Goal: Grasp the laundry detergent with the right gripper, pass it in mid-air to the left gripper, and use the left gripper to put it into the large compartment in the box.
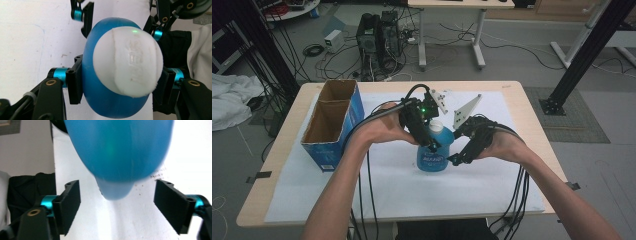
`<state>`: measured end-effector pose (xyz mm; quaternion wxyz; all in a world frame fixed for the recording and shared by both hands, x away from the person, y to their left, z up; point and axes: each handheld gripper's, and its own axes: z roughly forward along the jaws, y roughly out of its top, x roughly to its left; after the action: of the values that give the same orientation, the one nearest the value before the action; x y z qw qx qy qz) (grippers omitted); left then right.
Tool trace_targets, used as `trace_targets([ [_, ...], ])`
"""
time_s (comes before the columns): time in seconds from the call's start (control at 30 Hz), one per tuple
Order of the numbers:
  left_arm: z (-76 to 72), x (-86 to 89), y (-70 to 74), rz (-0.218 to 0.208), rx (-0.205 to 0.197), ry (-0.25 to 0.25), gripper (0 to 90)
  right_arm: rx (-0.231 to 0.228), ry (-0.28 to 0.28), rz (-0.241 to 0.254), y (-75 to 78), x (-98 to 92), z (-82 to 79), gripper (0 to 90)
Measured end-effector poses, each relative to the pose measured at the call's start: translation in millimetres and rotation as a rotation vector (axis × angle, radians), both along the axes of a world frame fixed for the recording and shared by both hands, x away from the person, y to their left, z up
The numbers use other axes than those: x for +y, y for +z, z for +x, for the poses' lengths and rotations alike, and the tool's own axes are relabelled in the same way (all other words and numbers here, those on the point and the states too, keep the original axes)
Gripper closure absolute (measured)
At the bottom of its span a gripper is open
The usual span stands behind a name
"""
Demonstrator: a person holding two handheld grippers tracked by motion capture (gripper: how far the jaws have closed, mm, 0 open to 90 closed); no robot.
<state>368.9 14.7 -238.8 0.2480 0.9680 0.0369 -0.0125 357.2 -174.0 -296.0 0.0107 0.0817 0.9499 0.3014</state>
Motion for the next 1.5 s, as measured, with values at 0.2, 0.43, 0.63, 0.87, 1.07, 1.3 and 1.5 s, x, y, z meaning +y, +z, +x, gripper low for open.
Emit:
trace_targets([
  [0.2, 0.4, 7.7, 4.8, 0.004, -0.009, 0.017, 38.4, -0.013, -0.053, -0.038, -5.9, -9.7, 0.3, 13.6],
  [0.43, 0.4, 20.7, 15.4, 0.012, -0.018, 0.069, 38.4, -0.061, -0.172, -0.16, -10.5, -30.8, 2.1, 13.5],
  [0.63, 5.7, 38.1, 37.1, 0.045, -0.037, 0.119, 38.4, -0.064, -0.264, -0.25, -15.4, -53.8, 4.0, 13.5],
  [0.87, 12.0, 64.0, 75.5, 0.086, -0.06, 0.219, 38.4, -0.053, -0.326, -0.299, -19.9, -78.7, 5.5, 13.5],
  [1.07, 17.4, 87.9, 111.0, 0.109, -0.101, 0.322, 38.4, -0.02, -0.354, -0.299, -23.3, -90.1, 1.7, 13.5],
  [1.3, 29.6, 127.8, 142.9, 0.123, -0.114, 0.435, 38.4, -0.03, -0.361, -0.293, -23.7, -99.9, 1.7, 13.5],
  [1.5, 37.2, 161.9, 151.0, 0.119, -0.105, 0.542, 38.5, -0.063, -0.376, -0.283, -24.9, -108.1, 3.1, 13.5],
])
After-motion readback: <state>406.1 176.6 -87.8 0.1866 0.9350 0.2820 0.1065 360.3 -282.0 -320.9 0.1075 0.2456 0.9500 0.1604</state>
